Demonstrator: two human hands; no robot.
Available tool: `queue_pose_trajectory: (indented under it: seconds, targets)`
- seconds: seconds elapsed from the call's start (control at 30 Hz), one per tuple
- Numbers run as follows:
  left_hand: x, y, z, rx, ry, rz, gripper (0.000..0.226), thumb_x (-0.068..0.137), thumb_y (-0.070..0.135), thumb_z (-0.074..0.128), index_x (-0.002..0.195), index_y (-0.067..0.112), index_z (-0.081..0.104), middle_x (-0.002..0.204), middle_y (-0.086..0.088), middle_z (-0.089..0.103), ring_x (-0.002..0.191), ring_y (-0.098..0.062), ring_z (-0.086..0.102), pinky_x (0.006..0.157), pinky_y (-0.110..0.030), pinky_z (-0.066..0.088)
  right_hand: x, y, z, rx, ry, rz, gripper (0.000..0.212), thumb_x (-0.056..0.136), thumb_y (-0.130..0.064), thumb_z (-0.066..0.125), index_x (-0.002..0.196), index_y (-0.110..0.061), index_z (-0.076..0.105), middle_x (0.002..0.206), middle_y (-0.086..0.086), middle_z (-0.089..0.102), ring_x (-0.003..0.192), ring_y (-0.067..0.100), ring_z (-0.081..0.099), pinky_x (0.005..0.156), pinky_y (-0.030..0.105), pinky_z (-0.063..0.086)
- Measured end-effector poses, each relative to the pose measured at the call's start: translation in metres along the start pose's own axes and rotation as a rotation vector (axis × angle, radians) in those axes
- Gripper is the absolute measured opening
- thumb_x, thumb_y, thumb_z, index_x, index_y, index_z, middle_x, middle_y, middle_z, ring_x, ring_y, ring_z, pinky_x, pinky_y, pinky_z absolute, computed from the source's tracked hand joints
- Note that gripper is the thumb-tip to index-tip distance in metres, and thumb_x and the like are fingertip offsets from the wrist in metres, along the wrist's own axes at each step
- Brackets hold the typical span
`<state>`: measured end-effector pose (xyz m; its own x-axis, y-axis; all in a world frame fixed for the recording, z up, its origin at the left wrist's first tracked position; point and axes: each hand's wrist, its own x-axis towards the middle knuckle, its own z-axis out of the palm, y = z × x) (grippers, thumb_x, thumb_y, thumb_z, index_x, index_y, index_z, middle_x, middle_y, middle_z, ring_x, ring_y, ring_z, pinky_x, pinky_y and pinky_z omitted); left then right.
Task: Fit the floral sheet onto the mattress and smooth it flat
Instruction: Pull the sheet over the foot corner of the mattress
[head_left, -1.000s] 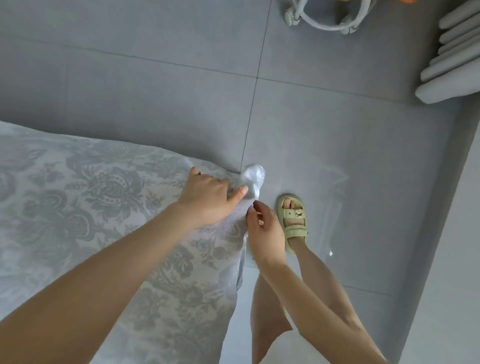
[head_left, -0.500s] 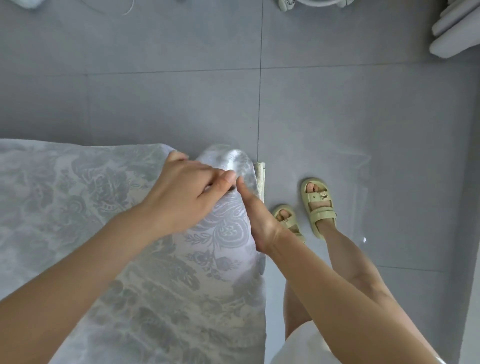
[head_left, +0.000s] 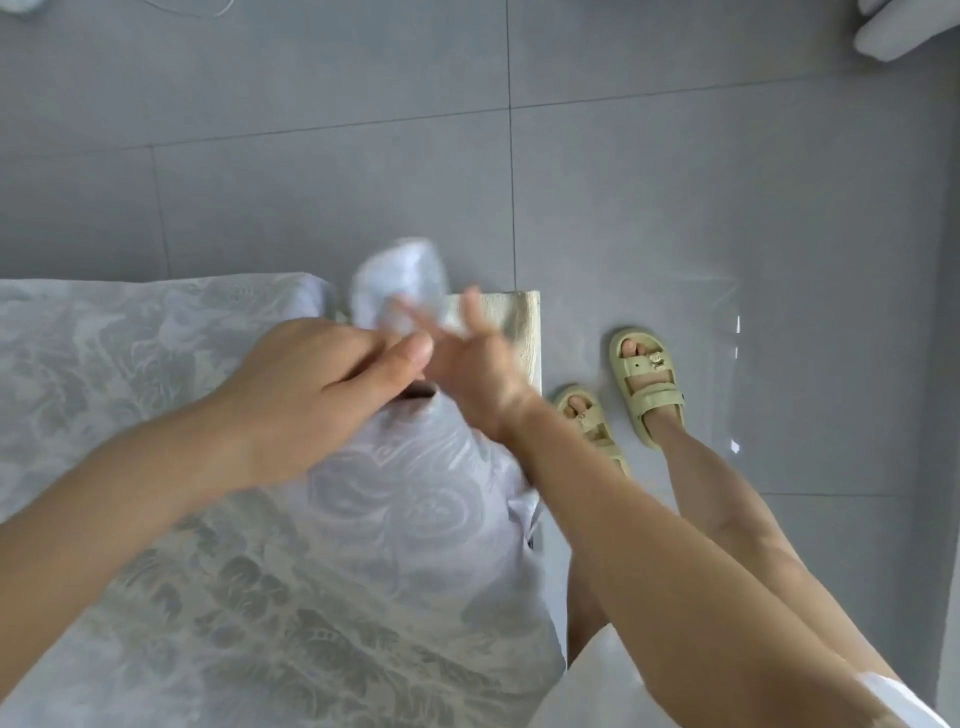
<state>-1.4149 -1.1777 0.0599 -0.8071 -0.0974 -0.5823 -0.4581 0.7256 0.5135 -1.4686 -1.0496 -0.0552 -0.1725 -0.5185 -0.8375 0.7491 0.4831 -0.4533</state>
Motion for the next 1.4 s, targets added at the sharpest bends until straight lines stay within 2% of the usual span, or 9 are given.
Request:
queue_pose_trajectory:
  seconds: [0.03, 0.13, 0.27, 0.47, 0.6, 0.77, 1.03, 1.17, 1.4]
  targets:
    - [-0.010, -0.001, -0.005, -0.097, -0.022, -0.017, 0.068, 0.079, 0.070, 0.017, 0.076, 0.030, 0.071, 0.076, 0.012, 0.072, 0.080, -0.003, 0.065, 0.082, -0.032, 0.046, 0.000, 0.005, 0.017, 0.179, -0.046, 0.267, 0.049, 0.102, -0.016, 0.011, 0.148, -0.002, 0.020, 0.156, 0.016, 0.019, 0.143, 0.030, 0.019, 0.102, 0.028, 0.036]
    - [-0.034, 0.002, -0.019, -0.326, -0.055, -0.068, 0.055, 0.081, 0.066, 0.026, 0.078, 0.036, 0.072, 0.081, 0.018, 0.073, 0.085, 0.002, 0.067, 0.082, -0.026, 0.048, -0.011, 0.024, 0.038, 0.340, -0.617, 0.357, 0.078, 0.095, -0.060, 0.003, 0.145, -0.006, 0.031, 0.150, 0.016, 0.032, 0.139, 0.030, 0.030, 0.105, 0.033, 0.030]
    - [-0.009, 0.001, -0.007, -0.234, -0.085, -0.129, 0.057, 0.075, 0.070, 0.023, 0.078, 0.041, 0.072, 0.087, 0.021, 0.071, 0.092, 0.004, 0.063, 0.093, -0.023, 0.043, -0.013, 0.036, 0.001, 0.338, -0.398, 0.331, 0.075, 0.095, -0.062, 0.006, 0.105, -0.014, 0.061, 0.108, 0.000, 0.069, 0.089, 0.019, 0.068, 0.082, 0.028, 0.049]
    - [0.058, -0.010, 0.020, -0.036, -0.097, -0.138, 0.059, 0.079, 0.062, 0.017, 0.074, 0.030, 0.067, 0.089, 0.007, 0.069, 0.093, -0.016, 0.059, 0.082, -0.028, 0.035, -0.041, 0.074, -0.077, 0.169, 0.491, -0.035, 0.052, 0.100, -0.045, 0.030, 0.097, -0.011, 0.070, 0.094, 0.005, 0.074, 0.089, 0.018, 0.067, 0.090, 0.034, 0.050]
    - [0.072, -0.013, 0.027, -0.052, -0.102, -0.132, 0.056, 0.092, 0.057, 0.029, 0.079, 0.022, 0.071, 0.092, 0.001, 0.070, 0.093, -0.019, 0.059, 0.080, -0.027, 0.034, -0.071, 0.095, -0.054, 0.368, 0.153, 0.176, 0.057, 0.092, -0.055, 0.037, 0.086, -0.012, 0.074, 0.091, 0.001, 0.075, 0.095, 0.018, 0.069, 0.094, 0.035, 0.047]
    - [0.073, -0.019, 0.021, -0.274, -0.159, -0.174, 0.060, 0.079, 0.063, 0.030, 0.067, 0.022, 0.072, 0.074, 0.007, 0.071, 0.080, -0.013, 0.063, 0.085, -0.031, 0.041, -0.057, 0.099, -0.044, 0.527, -0.217, 0.411, 0.080, 0.090, -0.067, 0.008, 0.132, -0.015, 0.051, 0.118, 0.003, 0.065, 0.116, 0.021, 0.059, 0.093, 0.031, 0.048]
    - [0.137, -0.030, 0.060, -0.253, -0.255, -0.307, 0.051, 0.090, 0.058, 0.036, 0.081, 0.019, 0.069, 0.094, -0.004, 0.069, 0.100, -0.023, 0.062, 0.097, -0.036, 0.040, -0.018, 0.103, -0.061, 0.667, -0.048, 0.462, 0.066, 0.092, -0.066, 0.023, 0.113, -0.018, 0.064, 0.127, 0.007, 0.060, 0.112, 0.027, 0.057, 0.094, 0.038, 0.044]
    - [0.155, -0.039, 0.073, -0.203, -0.264, -0.326, 0.049, 0.096, 0.051, 0.035, 0.083, 0.019, 0.070, 0.098, -0.004, 0.068, 0.102, -0.023, 0.060, 0.099, -0.036, 0.039, -0.049, 0.139, -0.082, 0.425, 0.433, 0.257, 0.066, 0.100, -0.049, 0.023, 0.113, 0.000, 0.065, 0.096, 0.007, 0.073, 0.097, 0.027, 0.066, 0.081, 0.031, 0.051]
    - [0.164, -0.041, 0.079, -0.177, -0.271, -0.330, 0.048, 0.095, 0.052, 0.036, 0.078, 0.021, 0.069, 0.086, 0.001, 0.065, 0.098, -0.024, 0.061, 0.096, -0.036, 0.040, -0.035, 0.152, -0.055, 0.537, -0.059, 0.396, 0.065, 0.096, -0.062, 0.018, 0.125, -0.023, 0.061, 0.120, 0.002, 0.067, 0.112, 0.018, 0.062, 0.097, 0.031, 0.047]
